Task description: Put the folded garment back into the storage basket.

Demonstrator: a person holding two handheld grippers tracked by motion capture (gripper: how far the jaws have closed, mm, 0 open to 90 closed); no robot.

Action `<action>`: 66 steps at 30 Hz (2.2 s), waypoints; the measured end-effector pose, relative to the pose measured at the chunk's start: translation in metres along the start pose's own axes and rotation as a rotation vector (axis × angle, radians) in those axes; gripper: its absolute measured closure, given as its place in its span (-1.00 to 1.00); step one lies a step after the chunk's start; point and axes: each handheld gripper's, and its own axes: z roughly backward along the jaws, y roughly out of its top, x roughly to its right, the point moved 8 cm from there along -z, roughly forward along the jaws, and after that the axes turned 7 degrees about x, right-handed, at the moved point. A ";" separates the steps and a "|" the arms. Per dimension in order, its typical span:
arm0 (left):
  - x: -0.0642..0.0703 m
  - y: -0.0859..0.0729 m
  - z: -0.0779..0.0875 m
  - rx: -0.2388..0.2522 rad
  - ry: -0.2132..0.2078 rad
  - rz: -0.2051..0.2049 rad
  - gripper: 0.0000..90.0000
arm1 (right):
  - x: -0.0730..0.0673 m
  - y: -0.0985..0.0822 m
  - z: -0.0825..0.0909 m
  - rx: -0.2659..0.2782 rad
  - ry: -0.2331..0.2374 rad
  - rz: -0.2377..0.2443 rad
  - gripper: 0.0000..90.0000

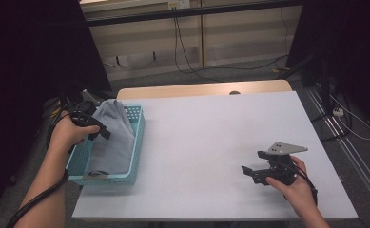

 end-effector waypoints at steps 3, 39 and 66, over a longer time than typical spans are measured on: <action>0.000 0.004 0.001 0.030 0.000 -0.003 0.12 | 0.000 0.000 0.000 0.001 0.001 0.004 -0.69; -0.014 -0.008 -0.077 0.151 0.051 0.003 1.00 | -0.001 -0.001 -0.002 -0.007 0.005 0.006 -0.69; -0.016 -0.009 -0.052 0.131 0.010 0.051 1.00 | -0.001 0.001 -0.002 0.001 0.004 0.010 -0.69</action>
